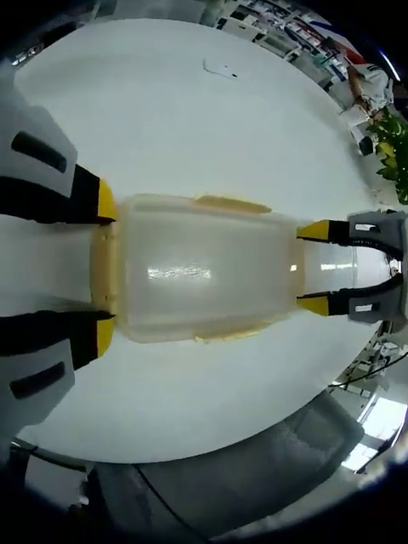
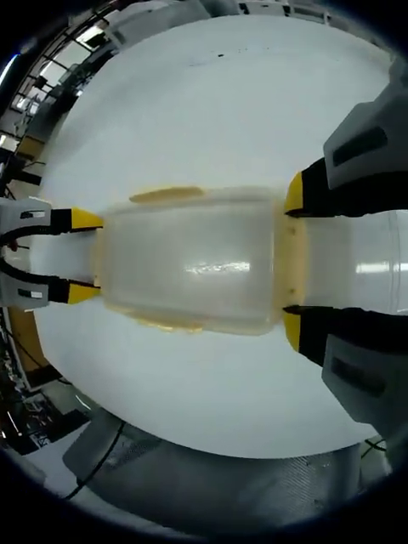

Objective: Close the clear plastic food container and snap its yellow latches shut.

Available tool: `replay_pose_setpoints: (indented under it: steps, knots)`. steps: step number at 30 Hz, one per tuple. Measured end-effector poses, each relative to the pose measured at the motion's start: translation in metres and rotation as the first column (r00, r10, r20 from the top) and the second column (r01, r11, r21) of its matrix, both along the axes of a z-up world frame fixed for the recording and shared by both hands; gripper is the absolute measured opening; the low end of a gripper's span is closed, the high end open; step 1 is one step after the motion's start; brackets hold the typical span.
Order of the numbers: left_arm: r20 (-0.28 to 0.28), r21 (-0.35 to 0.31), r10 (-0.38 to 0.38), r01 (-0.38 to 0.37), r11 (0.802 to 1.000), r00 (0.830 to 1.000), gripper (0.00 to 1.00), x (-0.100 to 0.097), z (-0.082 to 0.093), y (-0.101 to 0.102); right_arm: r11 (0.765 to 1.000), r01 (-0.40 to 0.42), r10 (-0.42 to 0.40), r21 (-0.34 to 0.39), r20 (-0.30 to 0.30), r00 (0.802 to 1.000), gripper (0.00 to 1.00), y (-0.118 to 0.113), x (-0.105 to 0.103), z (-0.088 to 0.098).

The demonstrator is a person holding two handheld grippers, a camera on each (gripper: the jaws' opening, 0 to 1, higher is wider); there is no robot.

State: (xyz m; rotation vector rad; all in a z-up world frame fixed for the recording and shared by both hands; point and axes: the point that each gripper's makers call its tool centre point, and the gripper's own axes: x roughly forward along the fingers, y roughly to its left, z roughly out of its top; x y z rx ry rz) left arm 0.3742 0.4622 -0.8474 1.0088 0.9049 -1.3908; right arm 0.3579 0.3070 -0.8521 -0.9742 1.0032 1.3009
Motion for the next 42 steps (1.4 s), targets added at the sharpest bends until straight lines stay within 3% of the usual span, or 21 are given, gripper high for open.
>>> replay_pose_setpoints:
  steps: [14, 19, 24, 29, 32, 34, 36, 38, 42]
  knots:
    - [-0.012, 0.023, 0.027, -0.026, 0.999, 1.0, 0.33, -0.002, 0.0, 0.0, 0.999, 0.011, -0.011, -0.035, -0.014, 1.0, 0.38, -0.001, 0.003, -0.001]
    - [-0.015, 0.003, 0.027, -0.027, 1.0, 1.0, 0.34, -0.003, 0.001, 0.001, 1.0, 0.013, -0.013, -0.023, -0.013, 1.0, 0.38, -0.003, 0.003, -0.001]
    - [-0.01, 0.057, 0.023, -0.022, 0.998, 1.0, 0.33, -0.003, 0.0, -0.001, 0.999, 0.013, -0.014, -0.035, -0.01, 1.0, 0.37, -0.002, 0.001, 0.0]
    - [-0.008, 0.069, 0.016, -0.015, 0.997, 1.0, 0.33, -0.003, 0.0, 0.0, 1.0, 0.013, -0.013, -0.008, -0.003, 1.0, 0.37, -0.002, -0.001, 0.0]
    - [-0.028, 0.03, 0.029, -0.028, 0.999, 0.999, 0.33, -0.003, 0.002, 0.001, 1.0, 0.012, -0.012, 0.006, 0.003, 1.0, 0.37, -0.002, -0.001, 0.001]
    - [-0.066, 0.047, 0.046, -0.043, 0.998, 0.997, 0.33, -0.01, 0.003, 0.003, 1.0, -0.013, 0.013, 0.019, 0.014, 1.0, 0.36, 0.0, -0.003, 0.001]
    - [-0.055, 0.04, 0.043, -0.041, 0.998, 0.998, 0.33, -0.012, 0.008, 0.0, 1.0, -0.019, 0.019, 0.008, 0.007, 1.0, 0.36, -0.001, -0.005, 0.002]
    - [-0.057, 0.033, 0.055, -0.053, 0.998, 0.997, 0.33, -0.014, 0.014, 0.0, 0.999, -0.043, 0.043, 0.015, 0.016, 0.999, 0.36, -0.003, -0.006, 0.009]
    - [-0.022, 0.039, 0.081, -0.08, 0.996, 0.996, 0.33, -0.015, 0.028, 0.006, 0.993, -0.061, 0.059, 0.098, 0.028, 0.998, 0.36, 0.004, -0.001, 0.036]
